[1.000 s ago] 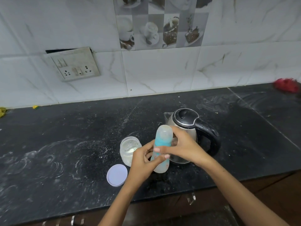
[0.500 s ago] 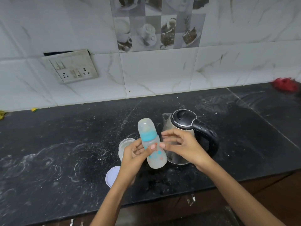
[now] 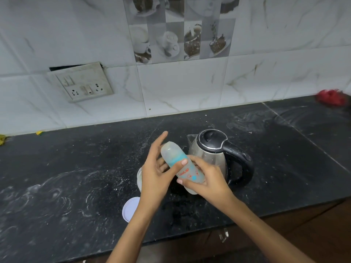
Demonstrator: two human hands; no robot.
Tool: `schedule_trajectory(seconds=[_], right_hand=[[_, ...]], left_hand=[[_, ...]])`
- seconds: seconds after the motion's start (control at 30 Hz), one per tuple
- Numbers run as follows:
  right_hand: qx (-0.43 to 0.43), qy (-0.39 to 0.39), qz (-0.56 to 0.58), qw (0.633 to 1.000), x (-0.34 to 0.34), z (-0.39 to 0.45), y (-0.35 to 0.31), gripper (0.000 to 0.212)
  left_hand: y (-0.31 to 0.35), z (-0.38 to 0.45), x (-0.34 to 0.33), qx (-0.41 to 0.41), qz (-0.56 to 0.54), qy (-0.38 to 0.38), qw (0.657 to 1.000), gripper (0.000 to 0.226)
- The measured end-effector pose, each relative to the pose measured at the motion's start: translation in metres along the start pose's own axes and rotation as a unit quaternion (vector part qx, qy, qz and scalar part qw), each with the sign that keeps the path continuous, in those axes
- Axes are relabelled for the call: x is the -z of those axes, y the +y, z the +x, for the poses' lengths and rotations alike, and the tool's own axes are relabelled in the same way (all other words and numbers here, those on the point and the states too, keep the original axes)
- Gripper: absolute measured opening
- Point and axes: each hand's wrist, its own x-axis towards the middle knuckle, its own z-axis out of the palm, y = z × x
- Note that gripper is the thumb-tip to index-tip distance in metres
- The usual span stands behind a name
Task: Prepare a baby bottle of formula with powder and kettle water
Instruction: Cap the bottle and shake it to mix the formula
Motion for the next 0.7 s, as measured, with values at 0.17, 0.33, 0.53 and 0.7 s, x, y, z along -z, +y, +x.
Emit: schedule_trajectory(seconds=[0.17, 0.33, 0.53, 0.7], right_hand=[[0.018, -0.021, 0.0, 1.0, -0.001, -0.001, 0.001, 0.049], [-0.076, -0.111, 0.281, 0.95, 0.015, 0.006, -0.002, 0.028], [-0.153, -0.195, 0.448, 0.859, 0.021, 0.004, -0.003, 0.046], [-0.078, -0.108, 0.215, 0.968, 0.021, 0.004, 0.001, 0.035]], left_hand=[[0.006, 0.011, 0.008, -0.003, 0.012, -0.032, 0.999, 0.051], [0.006, 0.026, 0.017, 0.026, -0.073, -0.124, 0.989, 0.056], [0.003, 0.036, 0.023, 0.098, -0.161, -0.234, 0.954, 0.065], [0.015, 0.035, 0.017, 0.016, 0.075, -0.143, 0.987, 0.042]])
